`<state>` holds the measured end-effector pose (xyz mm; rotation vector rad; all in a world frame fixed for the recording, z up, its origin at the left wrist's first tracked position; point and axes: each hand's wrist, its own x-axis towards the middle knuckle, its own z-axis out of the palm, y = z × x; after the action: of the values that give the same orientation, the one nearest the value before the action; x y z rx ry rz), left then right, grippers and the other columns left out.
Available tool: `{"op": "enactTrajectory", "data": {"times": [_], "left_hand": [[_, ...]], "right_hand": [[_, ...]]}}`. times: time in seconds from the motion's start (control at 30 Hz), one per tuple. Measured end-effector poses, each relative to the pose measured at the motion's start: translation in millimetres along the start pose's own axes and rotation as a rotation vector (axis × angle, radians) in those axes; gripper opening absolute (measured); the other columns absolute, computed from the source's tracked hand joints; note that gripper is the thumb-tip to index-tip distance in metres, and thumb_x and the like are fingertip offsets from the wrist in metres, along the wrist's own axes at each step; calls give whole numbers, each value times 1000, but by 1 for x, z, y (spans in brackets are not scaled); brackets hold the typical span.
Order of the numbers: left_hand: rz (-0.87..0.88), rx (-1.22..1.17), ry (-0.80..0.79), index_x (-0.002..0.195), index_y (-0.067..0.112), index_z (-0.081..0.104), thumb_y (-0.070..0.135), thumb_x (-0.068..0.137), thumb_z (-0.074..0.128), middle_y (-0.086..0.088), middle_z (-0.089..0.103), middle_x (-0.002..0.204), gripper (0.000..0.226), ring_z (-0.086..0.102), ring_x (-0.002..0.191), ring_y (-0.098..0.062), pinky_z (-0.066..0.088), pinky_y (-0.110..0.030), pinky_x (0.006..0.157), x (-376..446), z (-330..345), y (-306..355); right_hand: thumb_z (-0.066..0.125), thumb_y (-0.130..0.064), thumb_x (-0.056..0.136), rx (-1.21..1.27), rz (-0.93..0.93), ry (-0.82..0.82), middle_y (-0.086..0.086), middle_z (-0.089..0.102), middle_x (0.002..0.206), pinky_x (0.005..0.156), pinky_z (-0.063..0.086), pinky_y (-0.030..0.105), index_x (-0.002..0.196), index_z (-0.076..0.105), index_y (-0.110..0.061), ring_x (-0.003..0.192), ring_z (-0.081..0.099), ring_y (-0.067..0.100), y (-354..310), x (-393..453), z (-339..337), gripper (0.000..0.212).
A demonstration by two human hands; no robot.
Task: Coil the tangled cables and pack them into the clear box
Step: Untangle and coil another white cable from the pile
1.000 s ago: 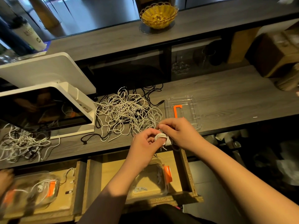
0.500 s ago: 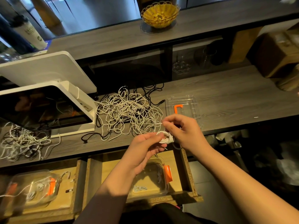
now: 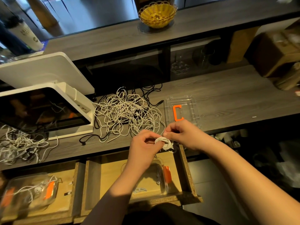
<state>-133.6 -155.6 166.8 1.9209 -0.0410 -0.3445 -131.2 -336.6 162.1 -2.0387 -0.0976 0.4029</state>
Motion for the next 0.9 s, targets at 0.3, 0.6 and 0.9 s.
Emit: {"op": "enactTrajectory", "data": {"times": [0.3,0.6,0.9], "left_hand": [[-104,-194,-9,87,9,75,-5,76,78,-8,76,79,18,70,71,-14,54,-23,70,5,-4,5],[-324,-495,112,95,8,72,-9,82,69,-12,77,86,22,72,79,-19,57,-24,68,9,0,5],[-445,-700,43,103,9,73,-9,84,65,-8,77,90,27,71,79,-13,56,-22,70,8,-3,4]], "right_hand": [[68,-29,89,232,-25,25,18,70,86,69,52,36,94,73,-12,70,60,28,-2,-3,-5,18],[79,-20,80,401,-88,163,3,73,104,85,58,39,118,66,-17,94,70,21,9,-14,23,40],[68,-23,91,367,-135,208,5,70,103,80,56,36,121,64,-18,91,67,22,10,-13,27,31]]}}
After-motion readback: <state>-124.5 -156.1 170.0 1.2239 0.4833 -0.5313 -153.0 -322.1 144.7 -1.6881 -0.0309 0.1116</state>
